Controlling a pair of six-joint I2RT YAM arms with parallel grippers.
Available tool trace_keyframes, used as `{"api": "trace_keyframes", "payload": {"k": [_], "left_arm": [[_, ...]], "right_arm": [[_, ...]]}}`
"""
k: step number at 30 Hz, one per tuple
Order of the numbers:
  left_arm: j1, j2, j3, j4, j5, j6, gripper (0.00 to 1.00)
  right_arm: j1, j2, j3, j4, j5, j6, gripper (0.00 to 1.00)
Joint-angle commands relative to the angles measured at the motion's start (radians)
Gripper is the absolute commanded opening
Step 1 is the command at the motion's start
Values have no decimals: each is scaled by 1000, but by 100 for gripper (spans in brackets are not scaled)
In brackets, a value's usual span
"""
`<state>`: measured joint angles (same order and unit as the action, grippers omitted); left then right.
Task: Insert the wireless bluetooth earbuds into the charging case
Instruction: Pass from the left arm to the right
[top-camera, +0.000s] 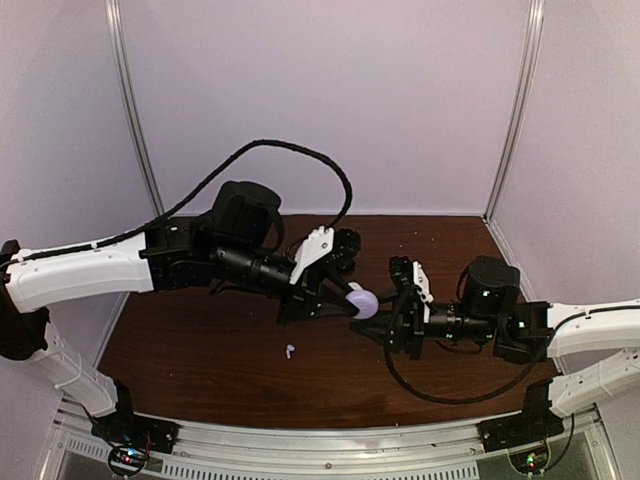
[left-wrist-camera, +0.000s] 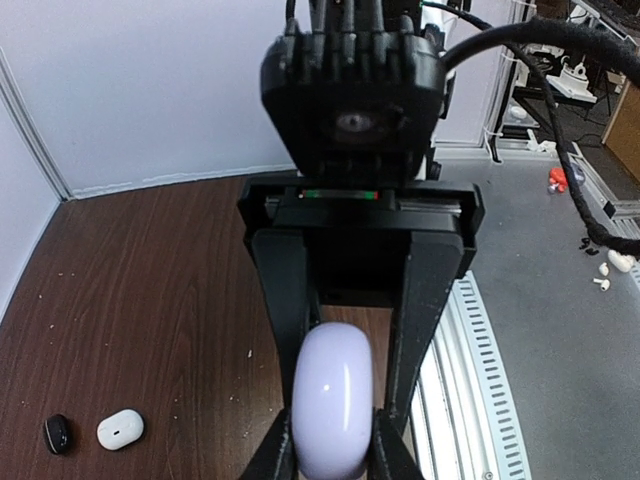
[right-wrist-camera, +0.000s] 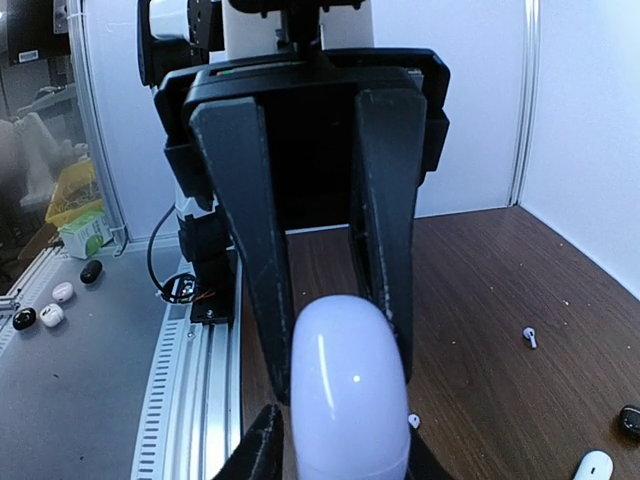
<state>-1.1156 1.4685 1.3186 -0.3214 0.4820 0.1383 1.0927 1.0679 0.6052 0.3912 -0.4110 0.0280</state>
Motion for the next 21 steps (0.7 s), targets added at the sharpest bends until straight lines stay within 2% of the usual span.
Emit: {"api": "trace_keyframes", "payload": {"k": [1,21], "left_arm": [[2,6,30,-25,0,21,2],[0,3,5,-5,10,22,0]], "right_arm": [[-1,3,24,-36,12,-8,28],[-2,-33,6,16,-4,4,26]]}}
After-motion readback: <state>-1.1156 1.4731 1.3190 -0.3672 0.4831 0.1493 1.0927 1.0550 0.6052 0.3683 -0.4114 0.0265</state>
